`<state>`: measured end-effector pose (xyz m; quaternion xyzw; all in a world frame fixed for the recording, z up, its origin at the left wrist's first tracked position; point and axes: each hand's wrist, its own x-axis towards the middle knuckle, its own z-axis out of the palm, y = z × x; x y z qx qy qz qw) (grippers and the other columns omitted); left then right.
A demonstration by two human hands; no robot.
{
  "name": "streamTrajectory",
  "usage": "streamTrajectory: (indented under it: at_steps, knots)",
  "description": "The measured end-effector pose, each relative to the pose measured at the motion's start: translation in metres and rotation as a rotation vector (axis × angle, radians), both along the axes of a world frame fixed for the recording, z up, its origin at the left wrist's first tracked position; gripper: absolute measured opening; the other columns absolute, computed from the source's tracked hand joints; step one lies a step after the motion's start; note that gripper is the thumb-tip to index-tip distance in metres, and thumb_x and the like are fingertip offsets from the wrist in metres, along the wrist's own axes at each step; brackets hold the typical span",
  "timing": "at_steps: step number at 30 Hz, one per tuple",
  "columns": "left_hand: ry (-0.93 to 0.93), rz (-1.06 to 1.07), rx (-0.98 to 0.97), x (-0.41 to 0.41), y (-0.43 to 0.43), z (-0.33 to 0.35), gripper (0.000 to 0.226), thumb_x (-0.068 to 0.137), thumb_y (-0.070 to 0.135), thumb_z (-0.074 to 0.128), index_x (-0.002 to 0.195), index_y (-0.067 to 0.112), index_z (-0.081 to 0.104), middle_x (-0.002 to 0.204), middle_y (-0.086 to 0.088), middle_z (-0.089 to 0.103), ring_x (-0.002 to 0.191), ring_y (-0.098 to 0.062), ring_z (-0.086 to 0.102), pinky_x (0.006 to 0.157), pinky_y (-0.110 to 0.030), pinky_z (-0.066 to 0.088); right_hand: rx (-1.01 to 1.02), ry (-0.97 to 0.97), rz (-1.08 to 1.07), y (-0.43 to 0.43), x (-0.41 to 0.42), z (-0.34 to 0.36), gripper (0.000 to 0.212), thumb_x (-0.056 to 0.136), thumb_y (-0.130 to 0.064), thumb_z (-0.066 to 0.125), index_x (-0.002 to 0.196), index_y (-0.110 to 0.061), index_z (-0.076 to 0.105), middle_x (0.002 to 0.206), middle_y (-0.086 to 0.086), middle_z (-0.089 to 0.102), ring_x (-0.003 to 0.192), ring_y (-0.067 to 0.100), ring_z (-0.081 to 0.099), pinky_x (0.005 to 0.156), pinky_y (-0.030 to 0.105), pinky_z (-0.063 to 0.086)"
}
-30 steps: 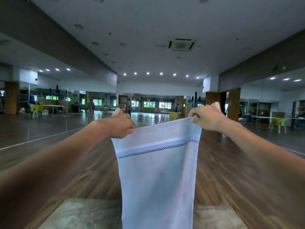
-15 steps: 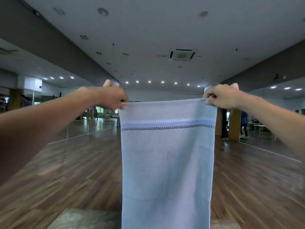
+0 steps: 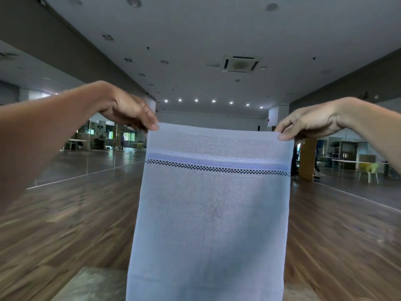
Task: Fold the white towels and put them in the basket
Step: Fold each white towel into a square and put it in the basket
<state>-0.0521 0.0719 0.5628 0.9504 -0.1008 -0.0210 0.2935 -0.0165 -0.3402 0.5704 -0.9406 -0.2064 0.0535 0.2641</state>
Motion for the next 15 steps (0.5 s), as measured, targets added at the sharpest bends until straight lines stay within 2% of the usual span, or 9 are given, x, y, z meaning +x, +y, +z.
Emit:
streamTrajectory:
  at_steps: [2,4,5,7,8,10,11,13,15]
  knots:
    - [-0.114,0.098,0.043,0.015,-0.005,-0.013,0.027,0.08,0.019,0.071,0.103,0.005,0.069,0.112,-0.013,0.069,0.108,-0.024,0.06,0.098,-0.036,0.042,-0.029,-0.086,-0.077,0.009,0.015,-0.011,0.049,0.052,-0.038,0.09,0.091,-0.014,0.075,0.11,0.011,0.068,0.1,0.025,0.057,0.099,0.041,0.04]
    - [-0.305,0.179,0.159,0.033,-0.01,-0.032,0.02,0.089,0.017,0.063,0.106,0.009,0.07,0.109,-0.007,0.07,0.104,-0.02,0.061,0.089,-0.029,0.042,-0.068,-0.235,-0.15,0.019,0.027,-0.027,0.014,0.082,-0.018,0.071,0.096,-0.014,0.072,0.112,0.009,0.067,0.104,0.023,0.059,0.096,0.037,0.043]
    - [-0.412,0.216,0.202,0.042,-0.012,-0.042,0.02,0.091,0.017,0.062,0.107,0.009,0.07,0.109,-0.005,0.069,0.101,-0.019,0.06,0.087,-0.026,0.041,-0.077,-0.323,-0.184,0.022,0.034,-0.033,0.011,0.088,-0.011,0.064,0.097,-0.014,0.07,0.111,0.008,0.066,0.105,0.023,0.058,0.092,0.035,0.042]
    - [-0.58,0.305,0.225,0.056,-0.013,-0.058,0.018,0.092,0.02,0.06,0.105,0.014,0.071,0.11,-0.001,0.068,0.099,-0.018,0.058,0.09,-0.026,0.041,-0.055,-0.466,-0.237,0.029,0.044,-0.044,0.012,0.09,-0.007,0.061,0.091,-0.017,0.069,0.108,0.009,0.066,0.101,0.022,0.059,0.09,0.036,0.044]
    - [-0.643,0.354,0.229,0.061,-0.013,-0.064,0.015,0.092,0.023,0.059,0.101,0.02,0.071,0.109,0.003,0.067,0.101,-0.018,0.057,0.097,-0.031,0.039,-0.024,-0.523,-0.247,0.032,0.048,-0.048,0.013,0.09,-0.007,0.062,0.088,-0.018,0.069,0.105,0.01,0.067,0.098,0.023,0.06,0.09,0.037,0.046]
    - [-0.745,0.455,0.243,0.064,-0.011,-0.068,0.016,0.094,0.027,0.054,0.096,0.031,0.07,0.098,0.01,0.062,0.108,-0.021,0.052,0.106,-0.043,0.025,-0.001,-0.63,-0.271,0.038,0.047,-0.047,0.011,0.089,-0.008,0.063,0.095,-0.015,0.069,0.102,0.008,0.068,0.095,0.022,0.061,0.083,0.032,0.049]
    - [-0.796,0.489,0.247,0.064,-0.011,-0.065,0.018,0.095,0.028,0.053,0.097,0.03,0.07,0.094,0.01,0.059,0.11,-0.022,0.05,0.104,-0.044,0.02,0.002,-0.685,-0.285,0.04,0.045,-0.045,0.013,0.09,-0.009,0.062,0.1,-0.013,0.069,0.102,0.006,0.066,0.092,0.021,0.06,0.076,0.028,0.05]
    - [-0.911,0.521,0.249,0.061,-0.011,-0.055,0.019,0.094,0.029,0.052,0.097,0.029,0.071,0.089,0.009,0.058,0.109,-0.023,0.05,0.093,-0.041,0.021,0.036,-0.787,-0.298,0.042,0.041,-0.037,0.014,0.091,-0.01,0.061,0.103,-0.012,0.068,0.1,0.004,0.062,0.087,0.017,0.057,0.066,0.021,0.046]
    - [-0.986,0.53,0.241,0.055,-0.012,-0.042,0.018,0.094,0.029,0.053,0.096,0.031,0.071,0.088,0.008,0.063,0.104,-0.023,0.052,0.087,-0.039,0.021,0.069,-0.884,-0.321,0.042,0.037,-0.028,0.017,0.092,-0.01,0.059,0.107,-0.011,0.067,0.099,0.004,0.059,0.088,0.019,0.057,0.07,0.024,0.045]
